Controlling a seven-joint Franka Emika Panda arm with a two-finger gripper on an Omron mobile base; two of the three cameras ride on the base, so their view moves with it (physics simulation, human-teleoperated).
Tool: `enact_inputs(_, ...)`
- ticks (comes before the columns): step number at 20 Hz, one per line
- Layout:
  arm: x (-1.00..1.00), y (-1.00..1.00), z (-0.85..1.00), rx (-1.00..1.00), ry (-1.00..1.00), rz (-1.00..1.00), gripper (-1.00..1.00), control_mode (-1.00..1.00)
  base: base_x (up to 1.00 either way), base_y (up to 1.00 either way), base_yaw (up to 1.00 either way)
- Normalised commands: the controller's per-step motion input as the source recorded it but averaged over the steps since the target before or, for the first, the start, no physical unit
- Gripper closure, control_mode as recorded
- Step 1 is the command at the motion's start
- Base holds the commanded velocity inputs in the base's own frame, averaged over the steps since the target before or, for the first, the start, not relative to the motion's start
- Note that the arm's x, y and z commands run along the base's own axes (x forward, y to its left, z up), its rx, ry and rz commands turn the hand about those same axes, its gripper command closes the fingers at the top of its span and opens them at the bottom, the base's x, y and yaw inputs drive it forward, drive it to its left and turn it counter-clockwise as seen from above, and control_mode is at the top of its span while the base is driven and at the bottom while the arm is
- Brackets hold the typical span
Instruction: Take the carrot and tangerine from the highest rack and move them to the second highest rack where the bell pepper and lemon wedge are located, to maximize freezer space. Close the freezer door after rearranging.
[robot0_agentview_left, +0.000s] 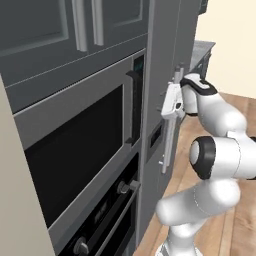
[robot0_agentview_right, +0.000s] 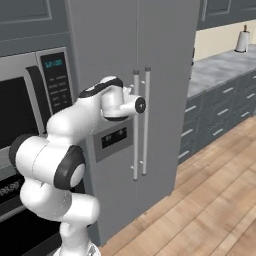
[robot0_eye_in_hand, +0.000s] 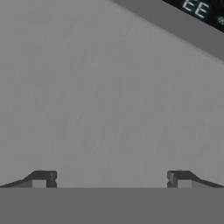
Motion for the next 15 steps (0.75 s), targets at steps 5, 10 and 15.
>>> enact_inputs(5,0.0,0.66,-0.11,0.0,0.03,0.22,-1.0,-1.0,0.0,0.0,0.0)
enact_inputs(10,0.0,0.72,-0.21,0.0,0.05,0.24,-1.0,-1.0,0.0,0.0,0.0)
enact_inputs(15,-0.03,0.53,-0.27,-0.01,0.0,0.1,-1.0,-1.0,0.0,0.0,0.0)
